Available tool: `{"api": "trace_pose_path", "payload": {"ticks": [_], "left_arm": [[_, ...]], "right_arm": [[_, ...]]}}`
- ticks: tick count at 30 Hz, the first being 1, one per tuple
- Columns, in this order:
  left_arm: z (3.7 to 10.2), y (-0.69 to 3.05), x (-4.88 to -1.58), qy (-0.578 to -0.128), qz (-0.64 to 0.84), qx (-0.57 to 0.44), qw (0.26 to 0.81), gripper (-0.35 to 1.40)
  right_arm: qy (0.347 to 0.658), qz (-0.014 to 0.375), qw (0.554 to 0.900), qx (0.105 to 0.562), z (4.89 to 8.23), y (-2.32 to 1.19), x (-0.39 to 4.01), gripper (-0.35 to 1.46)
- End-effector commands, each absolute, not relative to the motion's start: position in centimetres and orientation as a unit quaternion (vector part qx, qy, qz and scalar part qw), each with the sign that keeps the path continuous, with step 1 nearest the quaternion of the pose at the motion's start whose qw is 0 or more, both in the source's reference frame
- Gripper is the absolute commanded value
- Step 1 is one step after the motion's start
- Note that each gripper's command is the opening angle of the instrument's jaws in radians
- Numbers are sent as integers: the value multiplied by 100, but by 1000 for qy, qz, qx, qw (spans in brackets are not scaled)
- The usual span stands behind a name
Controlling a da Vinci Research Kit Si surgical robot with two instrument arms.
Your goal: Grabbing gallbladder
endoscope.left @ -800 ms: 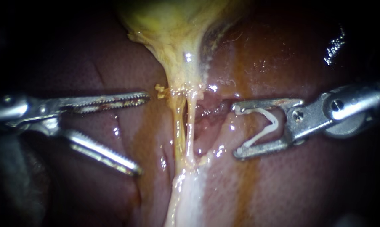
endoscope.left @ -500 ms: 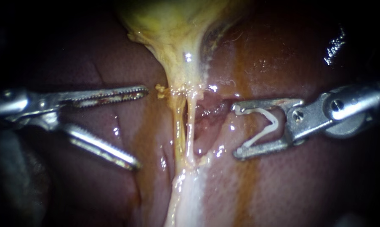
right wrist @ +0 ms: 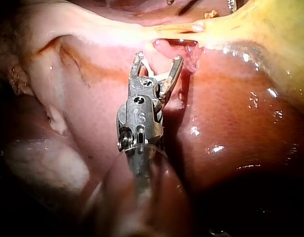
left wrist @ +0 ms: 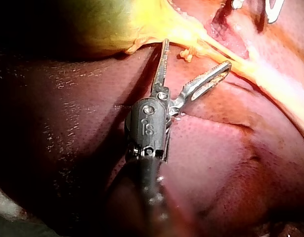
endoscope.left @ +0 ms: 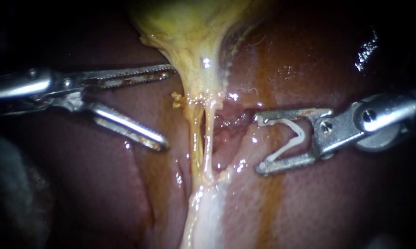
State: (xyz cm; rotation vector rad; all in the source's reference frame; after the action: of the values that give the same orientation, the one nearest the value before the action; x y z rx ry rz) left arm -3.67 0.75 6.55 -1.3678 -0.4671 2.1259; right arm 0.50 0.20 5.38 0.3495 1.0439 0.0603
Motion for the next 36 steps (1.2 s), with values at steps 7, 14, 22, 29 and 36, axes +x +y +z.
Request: {"api": "trace_pose_path", "payload": {"ticks": [7,14,22,29,36], "left_arm": [[658,72,-368,-185,787,-505,302,66],[659,71,-368,-194,782,-502,316,42],[661,68,-365,-199,778,-500,325,12],[660,67,-359,-205,775,-498,330,-28],[654,67,-351,-212,774,-494,335,-35]], "right_arm": [[496,28,852,166,539,20,50,50],[496,28,852,166,539,20,51,50],[496,28,852,166,539,20,51,50],[496,28,852,166,539,20,51,50],[496,28,852,166,539,20,51,50]]}}
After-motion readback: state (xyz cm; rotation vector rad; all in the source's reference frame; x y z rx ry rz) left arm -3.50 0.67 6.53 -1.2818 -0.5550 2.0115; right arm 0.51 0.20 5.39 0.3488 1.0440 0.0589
